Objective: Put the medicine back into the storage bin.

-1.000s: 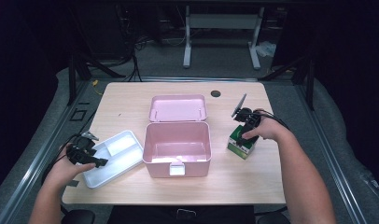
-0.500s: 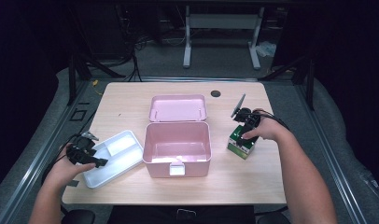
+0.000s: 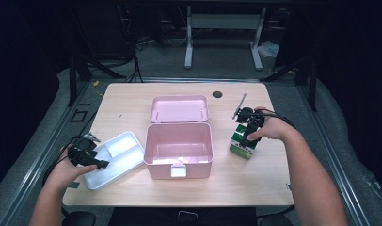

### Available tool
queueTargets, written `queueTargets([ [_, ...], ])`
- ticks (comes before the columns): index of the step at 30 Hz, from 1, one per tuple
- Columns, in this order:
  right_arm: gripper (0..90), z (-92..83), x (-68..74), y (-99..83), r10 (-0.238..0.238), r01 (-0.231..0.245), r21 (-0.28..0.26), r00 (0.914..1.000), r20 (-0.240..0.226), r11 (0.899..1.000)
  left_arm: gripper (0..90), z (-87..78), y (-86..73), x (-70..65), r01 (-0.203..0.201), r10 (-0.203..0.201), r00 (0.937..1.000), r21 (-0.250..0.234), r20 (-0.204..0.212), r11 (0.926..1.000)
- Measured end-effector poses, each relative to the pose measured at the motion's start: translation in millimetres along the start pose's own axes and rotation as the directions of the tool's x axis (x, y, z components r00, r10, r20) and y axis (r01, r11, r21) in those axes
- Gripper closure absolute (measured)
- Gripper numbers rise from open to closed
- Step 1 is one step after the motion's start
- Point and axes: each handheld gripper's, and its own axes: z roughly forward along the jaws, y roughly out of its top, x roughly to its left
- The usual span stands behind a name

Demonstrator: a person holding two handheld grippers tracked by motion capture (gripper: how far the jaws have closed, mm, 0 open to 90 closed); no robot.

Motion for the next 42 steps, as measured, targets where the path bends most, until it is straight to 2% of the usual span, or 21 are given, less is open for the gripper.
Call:
queueTargets([
  [4, 16.7, -7.5, 5.7, -0.1, -0.113, 0.113, -0.019, 0.9936, -0.008, 0.993, 30.3, 0.2, 0.1, 0.2, -0.005, 0.005, 1.0000, 0.003, 0.000, 1.0000],
  [6, 16.8, -11.3, 9.0, 0.2, -0.145, 0.145, -0.025, 0.9894, -0.005, 0.989, 30.3, 0.0, -0.1, 0.3, -0.003, 0.003, 1.0000, 0.002, 0.000, 1.0000],
  [13, 17.1, -21.1, 14.4, 2.5, -0.182, 0.182, -0.002, 0.9829, -0.028, 0.983, 30.2, -0.2, -0.2, -0.1, 0.002, -0.002, 1.0000, 0.002, 0.002, 1.0000],
  [18, 17.1, -27.4, 16.2, 4.4, -0.175, 0.175, 0.006, 0.9837, -0.042, 0.984, 30.3, 0.1, 0.6, -0.6, -0.003, 0.003, 1.0000, 0.004, 0.005, 1.0000],
  [24, 17.1, -43.4, 21.4, 9.2, -0.200, 0.201, 0.008, 0.9794, -0.025, 0.980, 30.2, -0.1, 0.3, 0.1, -0.004, 0.004, 1.0000, 0.003, 0.007, 1.0000],
  [31, 17.1, -73.6, 29.8, 19.7, -0.241, 0.241, -0.004, 0.9705, -0.010, 0.971, 30.3, -1.2, 0.1, -0.3, -0.002, 0.002, 1.0000, -0.002, 0.009, 1.0000],
  [32, 17.1, -77.3, 31.9, 21.3, -0.248, 0.248, -0.007, 0.9688, 0.008, 0.969, 30.3, -1.2, 0.0, -0.2, -0.001, 0.001, 1.0000, -0.002, 0.009, 1.0000],
  [33, 17.1, -80.7, 33.2, 22.9, -0.252, 0.252, -0.008, 0.9676, -0.003, 0.968, 30.3, -1.2, 0.0, -0.2, -0.002, 0.002, 1.0000, 0.000, 0.008, 1.0000],
  [39, 17.1, -97.2, 42.9, 33.0, -0.287, 0.287, -0.004, 0.9579, 0.010, 0.958, 30.3, -1.5, -0.2, -0.2, -0.003, 0.003, 1.0000, -0.004, 0.005, 1.0000],
  [42, 17.1, -103.6, 47.9, 38.2, -0.313, 0.313, -0.003, 0.9498, 0.007, 0.950, 30.3, -1.7, -0.2, 0.1, -0.004, 0.004, 0.9999, -0.002, 0.010, 1.0000],
])
